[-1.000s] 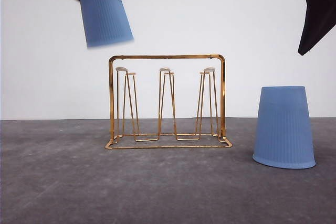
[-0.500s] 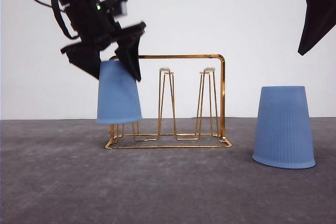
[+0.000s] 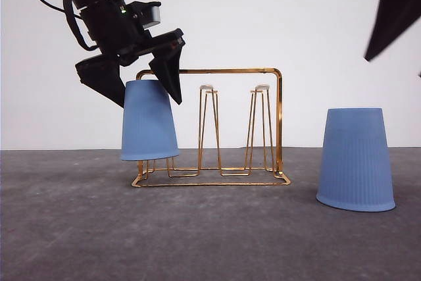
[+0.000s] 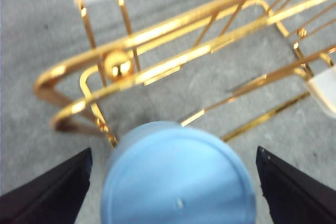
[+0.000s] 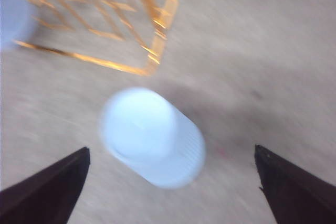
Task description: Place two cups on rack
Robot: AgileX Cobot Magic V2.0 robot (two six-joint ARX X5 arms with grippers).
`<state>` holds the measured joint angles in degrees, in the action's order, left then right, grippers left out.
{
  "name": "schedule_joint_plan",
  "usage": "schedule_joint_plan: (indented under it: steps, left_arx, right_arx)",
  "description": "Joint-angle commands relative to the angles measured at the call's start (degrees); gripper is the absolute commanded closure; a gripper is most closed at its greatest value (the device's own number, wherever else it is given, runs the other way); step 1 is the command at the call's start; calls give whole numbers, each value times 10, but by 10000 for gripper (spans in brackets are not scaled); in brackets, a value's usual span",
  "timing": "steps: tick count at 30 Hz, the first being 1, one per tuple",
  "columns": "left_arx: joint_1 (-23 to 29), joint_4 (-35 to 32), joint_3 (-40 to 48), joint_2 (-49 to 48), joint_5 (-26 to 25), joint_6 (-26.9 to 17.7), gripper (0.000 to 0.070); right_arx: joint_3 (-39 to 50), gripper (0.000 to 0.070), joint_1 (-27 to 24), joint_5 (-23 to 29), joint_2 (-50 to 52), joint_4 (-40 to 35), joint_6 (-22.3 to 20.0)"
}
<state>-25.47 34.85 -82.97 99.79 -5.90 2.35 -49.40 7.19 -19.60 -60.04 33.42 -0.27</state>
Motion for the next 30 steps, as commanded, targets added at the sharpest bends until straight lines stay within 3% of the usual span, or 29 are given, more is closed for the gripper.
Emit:
schedule_joint_plan:
  steps: [1,8,13,20,26,30]
  left_arx:
    - [-4,-2,-26,-19,-1,-6,93]
    - [-4,42,-36,-104,10,-9,104]
    - [-4,142,-33,-165,72,-19,105]
    - [2,186,52,-231,91,-8,105]
    - [7,180,172,-304,91,26,105]
    - [7,180,226,-340,91,38,105]
  right_arx:
    - [-6,62,11,-6,-9,-18,-8]
    - [-6,58,57,7,-64,-54,-9]
    - [-6,57,76,55,-127,-82,-15]
    - [-6,67,81,60,-203,-104,-17]
    - [-7,300,81,53,-218,-107,-19]
    - [-20,326,81,31,-211,-104,-18]
